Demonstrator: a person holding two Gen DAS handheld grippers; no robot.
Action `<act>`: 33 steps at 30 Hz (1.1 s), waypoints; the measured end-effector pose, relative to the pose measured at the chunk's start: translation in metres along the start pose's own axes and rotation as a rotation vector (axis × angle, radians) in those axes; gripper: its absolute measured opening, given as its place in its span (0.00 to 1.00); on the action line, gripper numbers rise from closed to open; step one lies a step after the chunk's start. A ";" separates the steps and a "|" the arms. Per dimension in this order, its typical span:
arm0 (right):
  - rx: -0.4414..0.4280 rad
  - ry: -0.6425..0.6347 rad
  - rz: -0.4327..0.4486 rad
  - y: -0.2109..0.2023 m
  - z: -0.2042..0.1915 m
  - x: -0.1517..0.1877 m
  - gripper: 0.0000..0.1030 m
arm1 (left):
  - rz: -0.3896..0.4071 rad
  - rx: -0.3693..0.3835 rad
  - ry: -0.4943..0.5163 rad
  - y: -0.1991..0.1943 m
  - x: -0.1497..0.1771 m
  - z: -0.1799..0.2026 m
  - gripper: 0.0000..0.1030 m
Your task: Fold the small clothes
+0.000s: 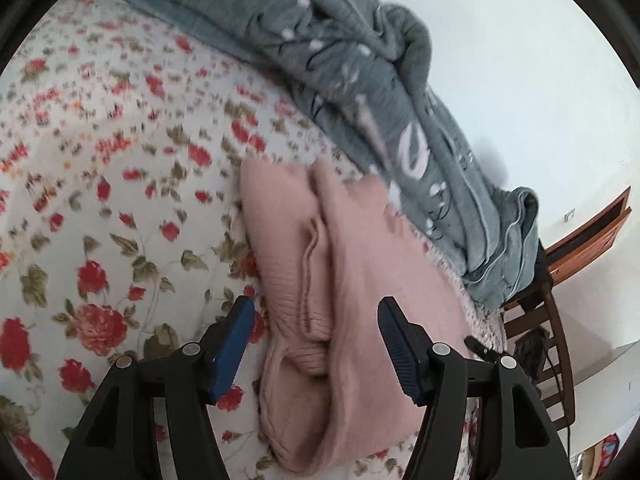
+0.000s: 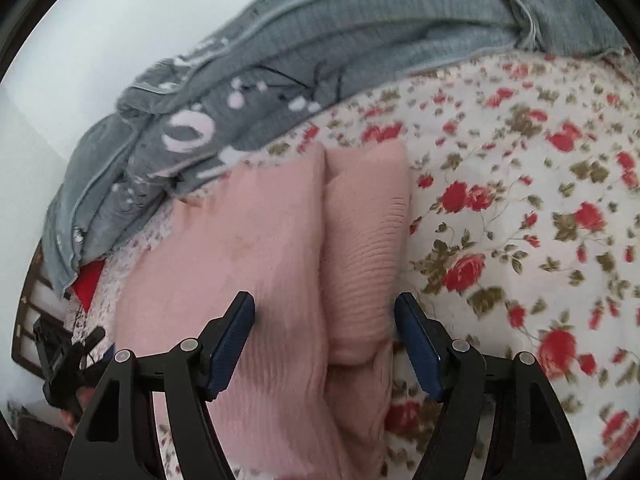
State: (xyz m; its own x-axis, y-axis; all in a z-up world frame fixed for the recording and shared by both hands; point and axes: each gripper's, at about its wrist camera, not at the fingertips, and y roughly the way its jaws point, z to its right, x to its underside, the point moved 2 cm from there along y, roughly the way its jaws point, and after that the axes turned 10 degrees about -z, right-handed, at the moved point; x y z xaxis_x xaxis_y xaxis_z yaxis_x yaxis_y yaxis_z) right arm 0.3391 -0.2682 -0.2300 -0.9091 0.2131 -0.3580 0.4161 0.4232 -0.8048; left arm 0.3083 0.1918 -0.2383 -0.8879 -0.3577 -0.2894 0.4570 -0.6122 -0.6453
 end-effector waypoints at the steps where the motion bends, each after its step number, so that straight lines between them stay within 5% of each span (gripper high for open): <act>1: -0.002 -0.004 0.009 0.001 0.000 -0.001 0.70 | 0.004 0.003 0.011 0.002 0.001 0.001 0.60; 4: -0.005 -0.018 0.005 0.007 -0.001 -0.005 0.70 | 0.004 0.043 0.040 0.006 -0.002 0.004 0.70; 11: 0.011 -0.041 -0.017 0.024 -0.007 -0.023 0.71 | -0.002 0.005 0.054 0.026 -0.020 0.012 0.70; 14: 0.024 -0.035 -0.010 0.027 -0.006 -0.026 0.60 | 0.003 -0.049 0.073 0.032 -0.020 0.014 0.55; 15: 0.043 -0.038 0.000 0.026 -0.007 -0.025 0.44 | -0.001 -0.072 0.069 0.034 -0.019 0.014 0.34; 17: -0.004 -0.044 -0.018 0.026 -0.007 -0.024 0.24 | -0.022 -0.033 0.050 0.034 -0.018 0.009 0.25; 24: -0.038 -0.048 0.027 -0.013 -0.018 -0.002 0.20 | -0.024 -0.050 0.060 0.012 -0.002 0.031 0.22; 33: -0.012 -0.076 0.034 -0.083 -0.029 0.070 0.20 | -0.136 -0.050 0.092 -0.024 0.052 0.052 0.22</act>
State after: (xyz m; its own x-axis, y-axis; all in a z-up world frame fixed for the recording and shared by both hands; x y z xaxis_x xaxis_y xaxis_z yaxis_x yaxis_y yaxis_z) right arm 0.2416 -0.2631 -0.1744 -0.8932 0.1604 -0.4200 0.4465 0.4274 -0.7861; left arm 0.2543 0.1509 -0.2008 -0.9435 -0.2065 -0.2592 0.3312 -0.6142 -0.7163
